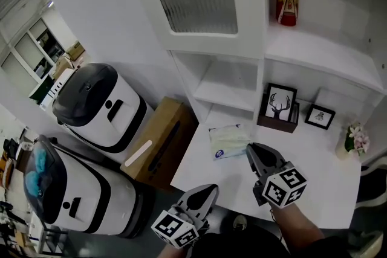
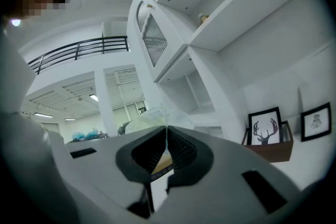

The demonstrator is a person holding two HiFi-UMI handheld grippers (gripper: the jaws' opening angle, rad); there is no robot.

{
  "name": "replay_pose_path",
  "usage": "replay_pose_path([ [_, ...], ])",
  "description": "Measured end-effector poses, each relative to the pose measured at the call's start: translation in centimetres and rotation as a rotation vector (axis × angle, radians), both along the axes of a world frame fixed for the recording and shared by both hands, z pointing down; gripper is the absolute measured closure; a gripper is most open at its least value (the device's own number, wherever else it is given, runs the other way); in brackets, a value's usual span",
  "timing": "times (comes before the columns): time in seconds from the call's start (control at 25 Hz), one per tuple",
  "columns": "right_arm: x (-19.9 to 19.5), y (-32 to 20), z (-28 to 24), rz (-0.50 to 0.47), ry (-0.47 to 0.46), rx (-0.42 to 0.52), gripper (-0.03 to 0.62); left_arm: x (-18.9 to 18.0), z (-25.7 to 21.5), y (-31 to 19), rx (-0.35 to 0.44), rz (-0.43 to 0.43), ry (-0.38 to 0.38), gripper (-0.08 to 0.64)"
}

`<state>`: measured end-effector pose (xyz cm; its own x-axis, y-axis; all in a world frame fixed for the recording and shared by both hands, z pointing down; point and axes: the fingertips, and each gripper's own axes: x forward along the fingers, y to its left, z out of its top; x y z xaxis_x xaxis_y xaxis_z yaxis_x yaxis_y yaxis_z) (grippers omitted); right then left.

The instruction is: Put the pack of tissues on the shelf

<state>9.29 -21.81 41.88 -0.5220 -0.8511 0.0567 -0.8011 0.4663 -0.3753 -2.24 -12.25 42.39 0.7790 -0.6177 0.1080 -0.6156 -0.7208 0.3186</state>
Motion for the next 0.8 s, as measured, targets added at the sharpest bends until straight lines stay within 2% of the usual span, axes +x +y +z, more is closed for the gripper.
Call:
replay_pose_path([
  [0.36,1.8,-1.0,-1.1,0.030,-0.011,0.034,0.583,1.8,-0.5,-1.2,0.024,0.036,-0.012,0.555],
  [0.8,1.2,-3.5,-1.1,0.100,-0.017,0.042,0.583,0.8,-0.5,-4.2,0.038,0.105,-0.010,0.555],
])
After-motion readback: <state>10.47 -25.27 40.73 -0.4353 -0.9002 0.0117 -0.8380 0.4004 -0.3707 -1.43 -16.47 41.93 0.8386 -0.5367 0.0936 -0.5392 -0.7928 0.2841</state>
